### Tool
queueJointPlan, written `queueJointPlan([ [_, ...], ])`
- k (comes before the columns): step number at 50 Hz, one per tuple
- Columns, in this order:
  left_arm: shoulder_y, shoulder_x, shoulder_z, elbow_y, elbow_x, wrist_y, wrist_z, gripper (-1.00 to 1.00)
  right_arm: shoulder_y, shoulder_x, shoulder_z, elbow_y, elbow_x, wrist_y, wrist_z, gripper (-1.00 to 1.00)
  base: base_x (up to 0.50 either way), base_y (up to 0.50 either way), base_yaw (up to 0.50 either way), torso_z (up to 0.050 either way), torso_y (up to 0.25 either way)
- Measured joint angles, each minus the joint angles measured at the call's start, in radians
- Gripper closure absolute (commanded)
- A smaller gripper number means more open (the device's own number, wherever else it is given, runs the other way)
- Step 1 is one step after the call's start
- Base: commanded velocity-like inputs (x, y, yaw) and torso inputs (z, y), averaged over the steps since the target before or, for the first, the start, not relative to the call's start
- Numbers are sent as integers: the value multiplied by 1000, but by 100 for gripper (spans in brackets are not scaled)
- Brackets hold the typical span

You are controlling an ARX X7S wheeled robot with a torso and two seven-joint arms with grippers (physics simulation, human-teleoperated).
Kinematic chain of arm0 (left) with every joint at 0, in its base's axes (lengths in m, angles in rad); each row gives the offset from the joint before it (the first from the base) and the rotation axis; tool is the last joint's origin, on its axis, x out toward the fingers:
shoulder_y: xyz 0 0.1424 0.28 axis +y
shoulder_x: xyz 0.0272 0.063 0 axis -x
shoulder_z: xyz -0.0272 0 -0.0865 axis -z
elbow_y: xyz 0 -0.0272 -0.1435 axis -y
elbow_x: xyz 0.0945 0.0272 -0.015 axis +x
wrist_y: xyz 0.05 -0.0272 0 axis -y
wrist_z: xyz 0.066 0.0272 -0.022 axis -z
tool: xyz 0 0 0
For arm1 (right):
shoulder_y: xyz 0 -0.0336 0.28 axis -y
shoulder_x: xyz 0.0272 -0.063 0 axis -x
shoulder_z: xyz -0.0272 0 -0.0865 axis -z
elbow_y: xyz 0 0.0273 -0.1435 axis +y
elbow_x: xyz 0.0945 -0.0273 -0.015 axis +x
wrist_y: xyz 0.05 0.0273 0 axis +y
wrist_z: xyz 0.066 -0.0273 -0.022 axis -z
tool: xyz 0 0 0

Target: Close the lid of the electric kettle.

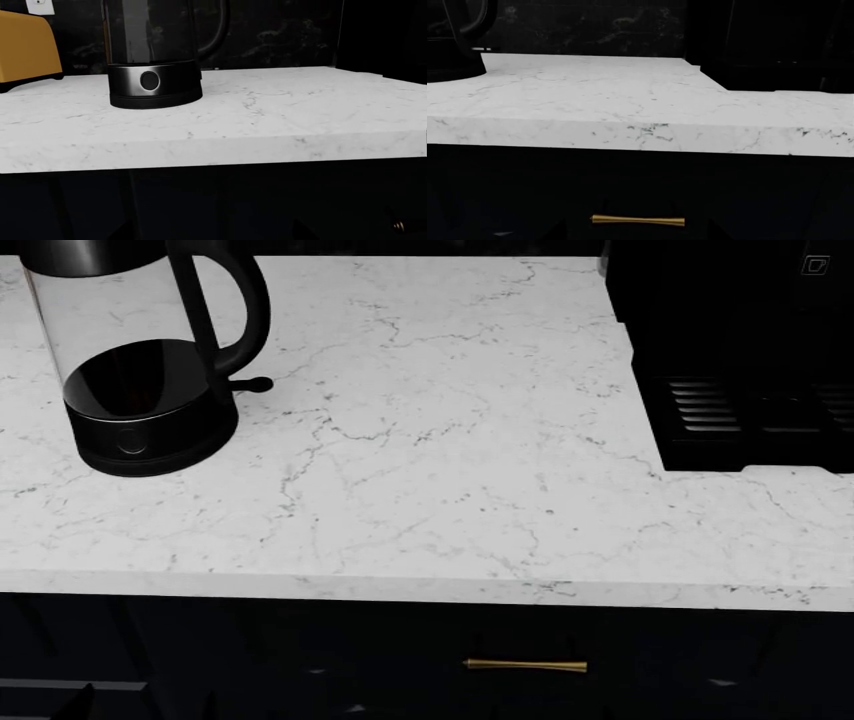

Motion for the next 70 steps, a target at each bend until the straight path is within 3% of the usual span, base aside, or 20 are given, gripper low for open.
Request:
queueJointPlan([
  [14,-1,-13,16,2,-12,-1,-13,-100,-2,12,-13,-5,10,-2,10,-100,0,0,0,48,62],
  [49,-5,-33,28,-2,-64,13,-42,-100,-10,38,-57,-18,-16,-55,43,-100,0,456,0,0,0],
  [56,-5,-40,33,0,-66,8,-50,-100,-11,41,-67,-25,-30,-53,56,-100,0,0,0,0,0],
  [63,-6,-50,38,53,-75,-59,-62,-100,-18,55,-68,-76,-23,-13,61,-100,0,0,0,0,0],
  [70,-16,-86,37,225,-109,-240,-78,-100,-16,90,-63,-235,24,140,52,-100,0,0,0,0,0],
])
